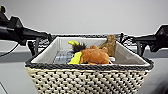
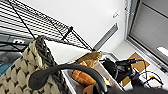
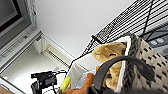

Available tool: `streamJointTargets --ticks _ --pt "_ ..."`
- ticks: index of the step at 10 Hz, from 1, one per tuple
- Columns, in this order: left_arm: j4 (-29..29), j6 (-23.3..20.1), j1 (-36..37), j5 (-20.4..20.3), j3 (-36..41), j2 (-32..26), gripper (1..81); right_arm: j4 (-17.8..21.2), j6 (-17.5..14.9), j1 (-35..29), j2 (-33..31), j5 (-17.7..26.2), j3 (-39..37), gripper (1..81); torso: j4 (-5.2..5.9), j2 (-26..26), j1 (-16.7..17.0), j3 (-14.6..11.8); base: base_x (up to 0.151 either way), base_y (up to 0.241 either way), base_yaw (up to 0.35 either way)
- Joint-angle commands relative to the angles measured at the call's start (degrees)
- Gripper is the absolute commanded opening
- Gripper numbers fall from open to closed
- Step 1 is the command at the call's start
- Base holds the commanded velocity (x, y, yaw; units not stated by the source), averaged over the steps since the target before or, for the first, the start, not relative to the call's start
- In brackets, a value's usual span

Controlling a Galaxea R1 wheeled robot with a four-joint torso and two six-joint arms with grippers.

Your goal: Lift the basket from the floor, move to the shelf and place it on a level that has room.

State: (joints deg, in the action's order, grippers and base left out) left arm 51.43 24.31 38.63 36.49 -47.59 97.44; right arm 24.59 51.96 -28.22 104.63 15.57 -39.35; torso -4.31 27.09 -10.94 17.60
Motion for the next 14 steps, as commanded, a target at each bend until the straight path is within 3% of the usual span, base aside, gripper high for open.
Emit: streamJointTargets --ticks 1,7,14 --pt "2.0 -0.7 7.6 -1.9 -5.0 3.6 1.0 -0.2 2.1 -10.9 3.0 -1.6 -6.1 1.0 0.0 0.0 0.0 0.0 0.0 0.0 0.0" --pt "3.2 -0.7 11.8 -0.6 -14.3 10.9 1.0 2.0 2.4 -17.8 8.0 2.0 -14.2 1.0 0.0 0.0 0.0 0.0 0.0 0.0 0.0" --pt "4.7 -0.7 16.6 1.7 -24.3 17.8 1.0 3.0 2.4 -21.9 13.0 2.5 -23.0 1.0 0.0 0.0 0.0 0.0 0.0 0.0 0.0"
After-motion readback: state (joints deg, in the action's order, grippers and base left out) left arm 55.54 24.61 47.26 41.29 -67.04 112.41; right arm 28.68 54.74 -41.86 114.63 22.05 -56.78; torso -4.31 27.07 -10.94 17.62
